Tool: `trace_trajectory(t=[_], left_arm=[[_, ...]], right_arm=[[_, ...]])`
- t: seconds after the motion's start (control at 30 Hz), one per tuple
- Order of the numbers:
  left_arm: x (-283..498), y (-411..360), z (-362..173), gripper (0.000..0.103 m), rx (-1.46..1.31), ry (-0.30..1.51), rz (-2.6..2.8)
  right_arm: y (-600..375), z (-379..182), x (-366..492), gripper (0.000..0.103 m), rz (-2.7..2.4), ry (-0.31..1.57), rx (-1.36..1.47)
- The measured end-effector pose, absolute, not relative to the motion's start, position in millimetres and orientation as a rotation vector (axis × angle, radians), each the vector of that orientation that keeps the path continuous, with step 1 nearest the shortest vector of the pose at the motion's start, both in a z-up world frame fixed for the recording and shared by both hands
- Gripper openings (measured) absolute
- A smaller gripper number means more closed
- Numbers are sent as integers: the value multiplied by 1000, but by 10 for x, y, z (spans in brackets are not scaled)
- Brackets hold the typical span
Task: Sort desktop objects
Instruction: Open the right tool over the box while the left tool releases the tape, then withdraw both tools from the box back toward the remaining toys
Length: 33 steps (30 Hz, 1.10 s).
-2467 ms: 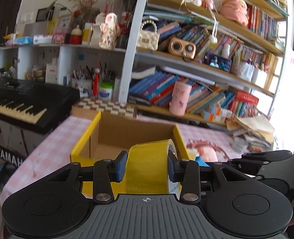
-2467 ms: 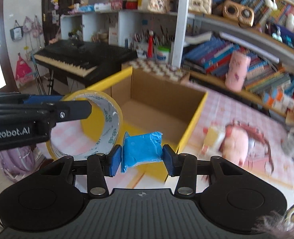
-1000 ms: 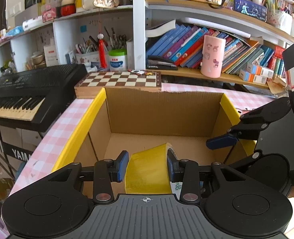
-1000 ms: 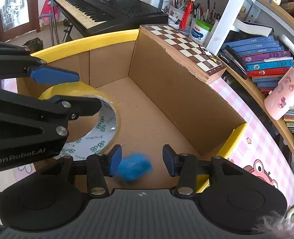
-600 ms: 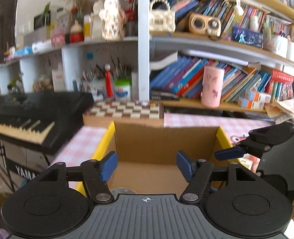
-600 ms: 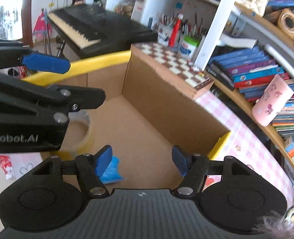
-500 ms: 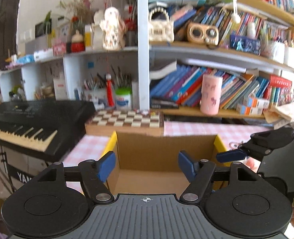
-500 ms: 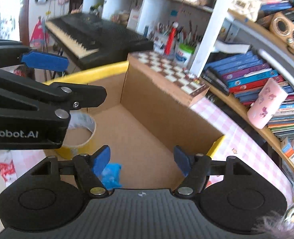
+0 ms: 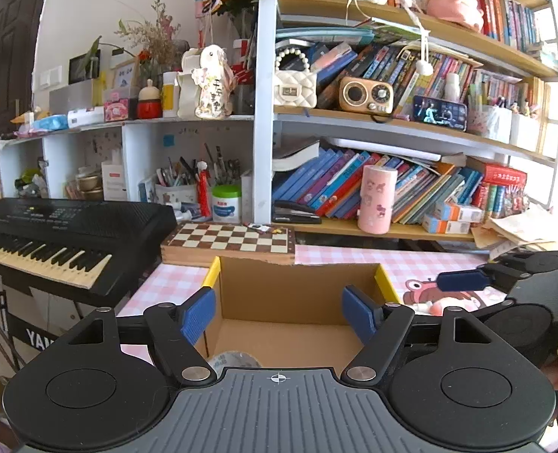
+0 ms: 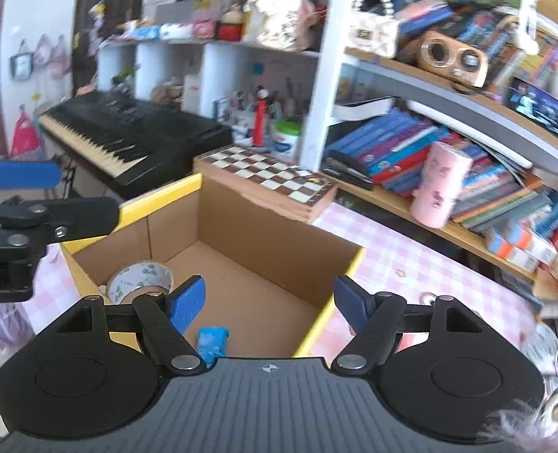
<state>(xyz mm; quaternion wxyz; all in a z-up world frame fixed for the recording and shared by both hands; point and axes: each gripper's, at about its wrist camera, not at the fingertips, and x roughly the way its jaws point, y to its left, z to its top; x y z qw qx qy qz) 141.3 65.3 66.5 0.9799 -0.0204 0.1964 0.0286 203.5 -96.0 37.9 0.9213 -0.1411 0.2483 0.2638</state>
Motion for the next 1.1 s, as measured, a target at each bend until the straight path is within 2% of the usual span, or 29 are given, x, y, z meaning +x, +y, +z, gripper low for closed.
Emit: trace_trajectory(t=[0.17, 0.63, 1.1], left_arm=[[1210, 705, 659, 81, -33, 402, 57], [717, 807, 464, 83, -63, 486, 72], [317, 713, 317, 85, -80, 537, 54]], right_arm=[[-1129, 389, 1800, 73, 456, 495, -220], [-1449, 260, 978, 73, 265, 517, -98], [-1430, -28, 345, 73, 233, 615, -71]])
